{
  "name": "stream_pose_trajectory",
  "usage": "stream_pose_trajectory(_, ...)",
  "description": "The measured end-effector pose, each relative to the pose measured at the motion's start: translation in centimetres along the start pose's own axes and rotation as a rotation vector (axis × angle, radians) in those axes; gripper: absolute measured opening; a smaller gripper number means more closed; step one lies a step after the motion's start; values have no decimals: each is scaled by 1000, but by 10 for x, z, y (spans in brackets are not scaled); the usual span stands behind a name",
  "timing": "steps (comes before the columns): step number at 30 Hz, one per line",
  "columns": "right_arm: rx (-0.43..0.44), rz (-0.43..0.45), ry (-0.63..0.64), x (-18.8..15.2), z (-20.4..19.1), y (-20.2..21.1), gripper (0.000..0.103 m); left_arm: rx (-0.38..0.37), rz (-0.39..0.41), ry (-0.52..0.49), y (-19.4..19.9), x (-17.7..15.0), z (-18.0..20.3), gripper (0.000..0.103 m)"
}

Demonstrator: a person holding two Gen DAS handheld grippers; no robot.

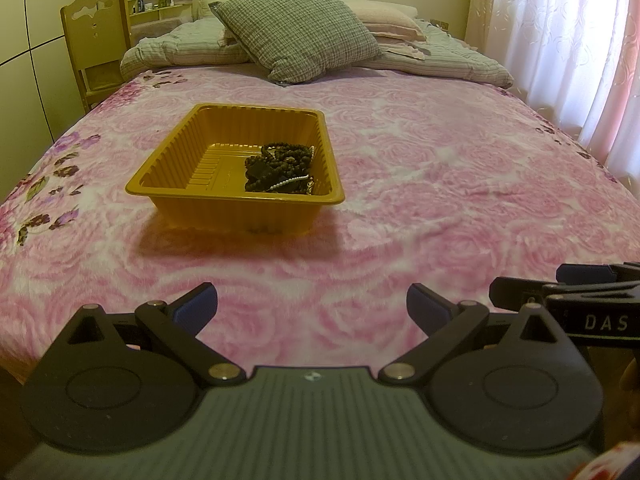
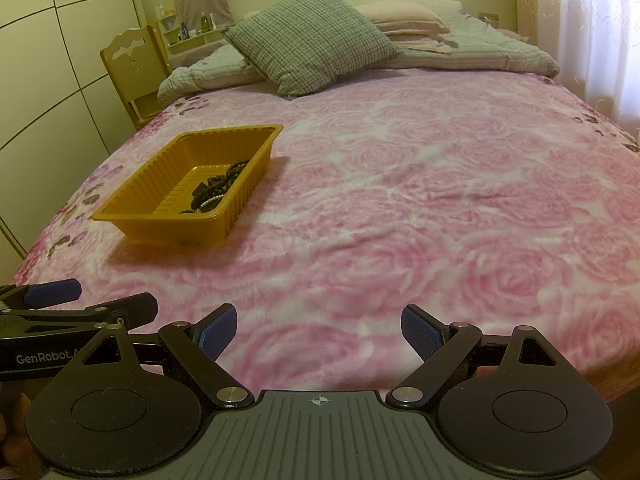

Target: Organize jewelry

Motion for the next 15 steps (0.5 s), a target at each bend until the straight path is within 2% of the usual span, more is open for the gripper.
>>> stream_pose_trajectory(15, 1, 0, -2, -1, 0, 0, 89, -7, 23, 18, 1, -3, -3, 101)
Point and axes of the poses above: each gripper's, at about its wrist camera, not at the fingertips, and y roughly against the way its jaws point, z to its right, x to its top, the point moved 5 cm from there along -y, roughly the way its jaws point, and after that the axes turned 5 degrees about -z, right-handed, at the moved point
